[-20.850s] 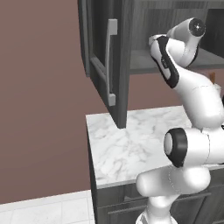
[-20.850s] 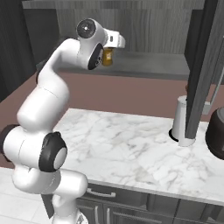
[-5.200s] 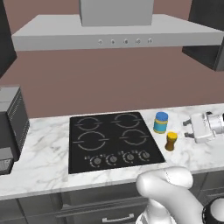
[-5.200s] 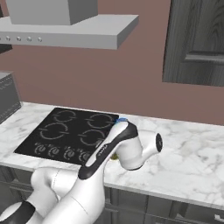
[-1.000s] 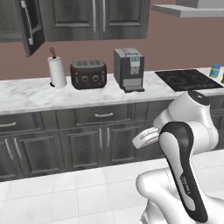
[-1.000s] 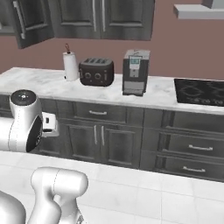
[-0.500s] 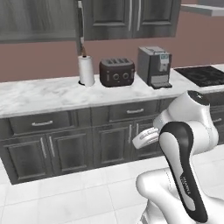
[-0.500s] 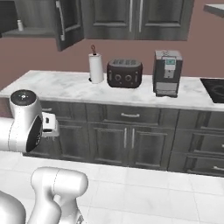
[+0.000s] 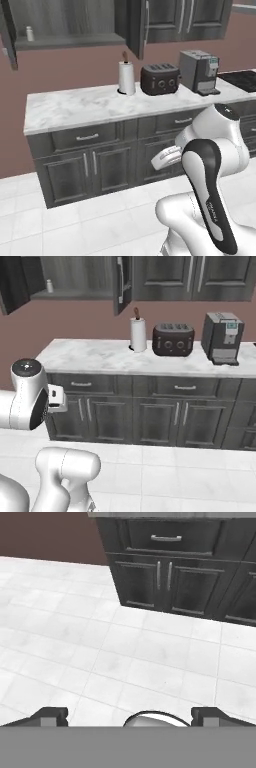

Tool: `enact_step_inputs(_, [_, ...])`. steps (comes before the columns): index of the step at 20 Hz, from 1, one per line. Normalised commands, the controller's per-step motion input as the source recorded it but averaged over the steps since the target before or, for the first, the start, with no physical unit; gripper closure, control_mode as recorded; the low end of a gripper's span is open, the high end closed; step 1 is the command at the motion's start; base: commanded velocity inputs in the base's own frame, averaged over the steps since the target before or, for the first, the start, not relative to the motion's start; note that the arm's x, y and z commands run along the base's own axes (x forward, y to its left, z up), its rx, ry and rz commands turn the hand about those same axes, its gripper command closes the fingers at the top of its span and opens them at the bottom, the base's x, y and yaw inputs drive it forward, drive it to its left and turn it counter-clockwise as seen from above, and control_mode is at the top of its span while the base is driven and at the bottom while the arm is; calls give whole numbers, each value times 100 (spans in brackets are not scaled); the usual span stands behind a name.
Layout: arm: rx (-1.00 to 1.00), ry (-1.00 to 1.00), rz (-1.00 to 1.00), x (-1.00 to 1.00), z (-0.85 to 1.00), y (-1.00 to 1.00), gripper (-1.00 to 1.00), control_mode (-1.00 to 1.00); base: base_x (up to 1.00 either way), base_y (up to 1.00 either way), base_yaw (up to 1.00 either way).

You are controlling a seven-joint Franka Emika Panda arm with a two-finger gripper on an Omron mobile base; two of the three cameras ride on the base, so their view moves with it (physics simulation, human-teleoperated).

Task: Collect the turmeric, mayonnaise, and shaker from the cabinet and place them next to the stove.

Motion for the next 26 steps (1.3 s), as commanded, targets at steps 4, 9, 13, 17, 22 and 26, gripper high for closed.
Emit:
enact_step_inputs(4, [0,0,0,0,0,0,-100,100,16,100,-17])
enact_step_inputs(9, [0,0,0,0,0,0,-100,100,43,78,-10])
enact_step_inputs(13, [0,0,0,0,0,0,-100,100,54,56,-5])
enact_step_inputs(17, [0,0,0,0,0,0,-100,100,47,4,0])
enact_step_inputs(22, [0,0,0,0,0,0,-100,100,41,-7,0])
enact_step_inputs(26, [0,0,0,0,0,0,-100,100,42,-10,0])
